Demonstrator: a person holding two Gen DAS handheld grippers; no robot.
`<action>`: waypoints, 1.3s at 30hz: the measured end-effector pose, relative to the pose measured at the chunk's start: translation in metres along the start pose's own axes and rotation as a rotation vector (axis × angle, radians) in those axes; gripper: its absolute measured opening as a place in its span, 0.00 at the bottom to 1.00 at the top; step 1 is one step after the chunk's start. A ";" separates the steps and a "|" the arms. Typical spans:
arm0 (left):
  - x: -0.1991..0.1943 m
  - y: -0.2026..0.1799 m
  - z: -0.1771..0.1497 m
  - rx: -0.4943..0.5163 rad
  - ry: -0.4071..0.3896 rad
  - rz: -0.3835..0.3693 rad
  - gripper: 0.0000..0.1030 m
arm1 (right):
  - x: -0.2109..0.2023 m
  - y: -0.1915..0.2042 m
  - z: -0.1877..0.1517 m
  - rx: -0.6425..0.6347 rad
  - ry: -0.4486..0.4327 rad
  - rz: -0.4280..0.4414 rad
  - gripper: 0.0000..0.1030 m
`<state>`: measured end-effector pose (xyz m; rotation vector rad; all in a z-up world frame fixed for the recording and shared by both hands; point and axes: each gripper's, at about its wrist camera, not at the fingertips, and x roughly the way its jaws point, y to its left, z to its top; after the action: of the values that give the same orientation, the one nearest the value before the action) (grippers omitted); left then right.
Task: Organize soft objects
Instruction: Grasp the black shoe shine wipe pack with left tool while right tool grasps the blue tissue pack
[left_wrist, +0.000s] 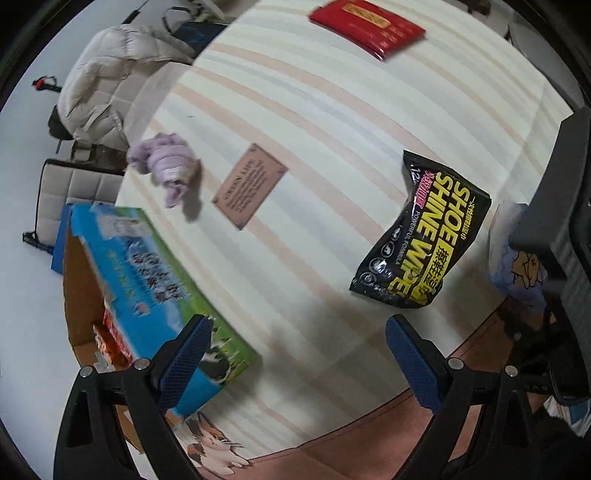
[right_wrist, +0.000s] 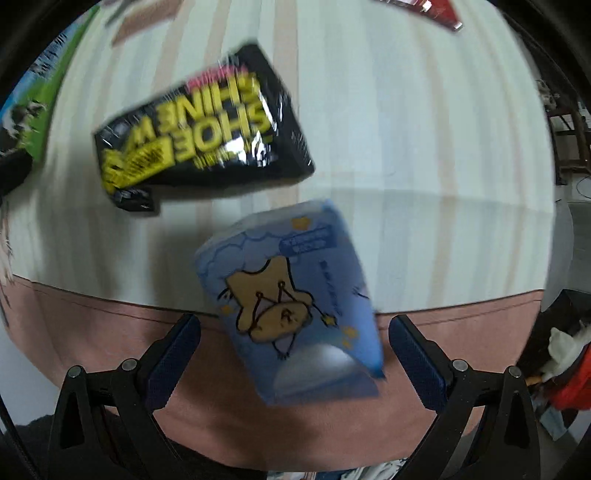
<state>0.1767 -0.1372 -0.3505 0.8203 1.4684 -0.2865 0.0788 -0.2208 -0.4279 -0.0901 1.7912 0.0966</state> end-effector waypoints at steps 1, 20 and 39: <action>0.002 -0.004 0.004 0.018 0.005 -0.008 0.94 | 0.005 -0.003 0.000 0.014 0.013 -0.004 0.99; 0.057 -0.057 0.062 0.016 0.223 -0.325 0.55 | 0.005 -0.122 -0.039 0.341 0.010 0.105 0.82; 0.081 -0.045 -0.011 -0.296 0.274 -0.428 0.55 | -0.028 -0.140 -0.026 0.266 -0.024 0.028 0.90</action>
<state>0.1502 -0.1376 -0.4403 0.3081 1.8885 -0.2732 0.0757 -0.3629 -0.3969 0.1260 1.7661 -0.1202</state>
